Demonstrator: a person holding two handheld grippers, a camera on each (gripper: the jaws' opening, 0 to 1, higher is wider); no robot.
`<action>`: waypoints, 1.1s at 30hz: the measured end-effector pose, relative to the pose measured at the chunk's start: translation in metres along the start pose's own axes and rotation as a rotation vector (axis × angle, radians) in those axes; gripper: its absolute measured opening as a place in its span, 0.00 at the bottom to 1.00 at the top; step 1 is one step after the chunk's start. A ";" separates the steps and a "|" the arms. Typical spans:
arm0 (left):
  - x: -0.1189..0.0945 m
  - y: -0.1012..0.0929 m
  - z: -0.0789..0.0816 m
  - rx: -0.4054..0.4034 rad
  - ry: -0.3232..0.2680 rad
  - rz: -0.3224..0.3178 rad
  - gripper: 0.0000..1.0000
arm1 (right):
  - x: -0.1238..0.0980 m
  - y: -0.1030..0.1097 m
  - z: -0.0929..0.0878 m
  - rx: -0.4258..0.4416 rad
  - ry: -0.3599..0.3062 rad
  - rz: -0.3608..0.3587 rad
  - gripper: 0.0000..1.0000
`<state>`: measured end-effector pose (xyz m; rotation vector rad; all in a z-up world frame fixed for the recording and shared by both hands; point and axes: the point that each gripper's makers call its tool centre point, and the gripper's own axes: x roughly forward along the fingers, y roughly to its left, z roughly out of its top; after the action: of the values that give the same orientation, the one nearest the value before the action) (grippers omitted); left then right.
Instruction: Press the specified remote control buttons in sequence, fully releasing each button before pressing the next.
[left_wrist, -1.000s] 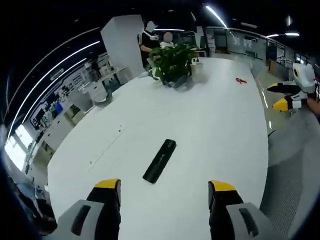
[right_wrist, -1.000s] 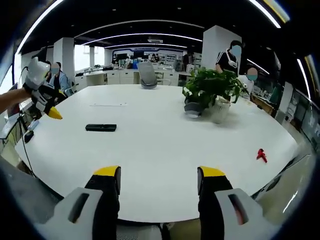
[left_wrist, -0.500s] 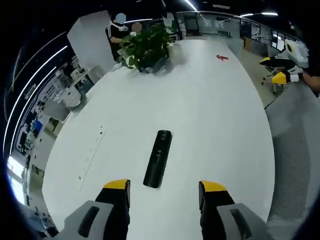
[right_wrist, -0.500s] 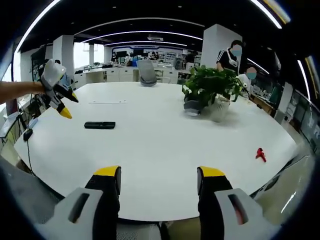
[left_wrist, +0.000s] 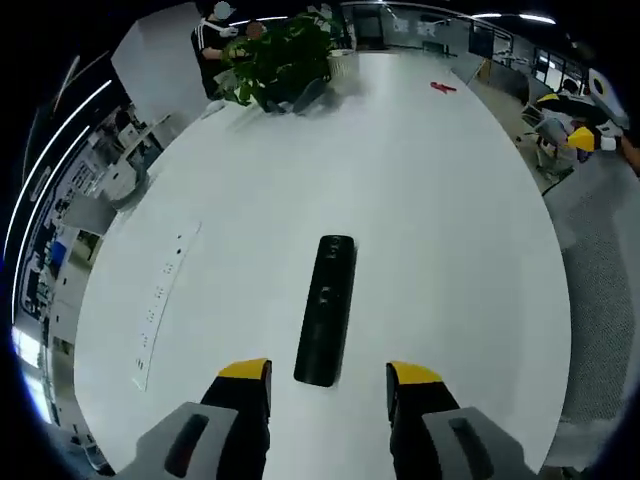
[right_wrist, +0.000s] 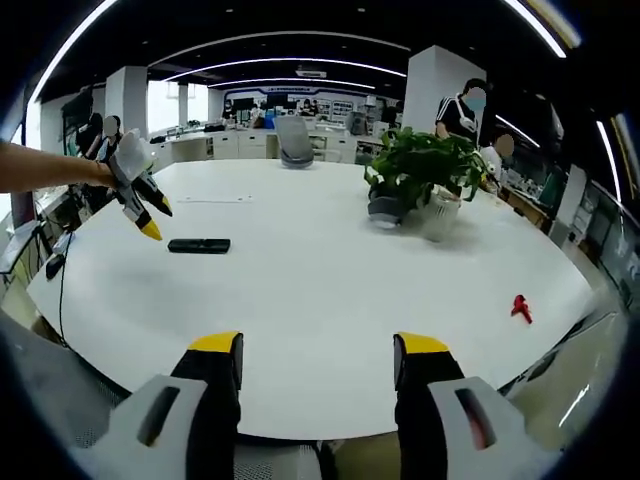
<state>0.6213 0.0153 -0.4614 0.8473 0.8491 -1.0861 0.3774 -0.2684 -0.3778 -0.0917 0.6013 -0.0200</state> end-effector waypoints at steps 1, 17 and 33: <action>0.002 0.001 0.001 0.010 0.002 0.000 0.47 | 0.000 0.000 0.000 -0.001 0.002 0.000 0.63; 0.042 -0.001 -0.003 0.075 0.074 -0.073 0.47 | 0.001 -0.003 -0.005 0.007 0.030 -0.014 0.60; 0.057 -0.001 -0.013 0.039 0.141 -0.128 0.41 | 0.000 -0.003 -0.007 0.010 0.034 -0.017 0.56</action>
<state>0.6318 0.0047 -0.5181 0.9203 1.0137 -1.1682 0.3734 -0.2724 -0.3834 -0.0868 0.6340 -0.0416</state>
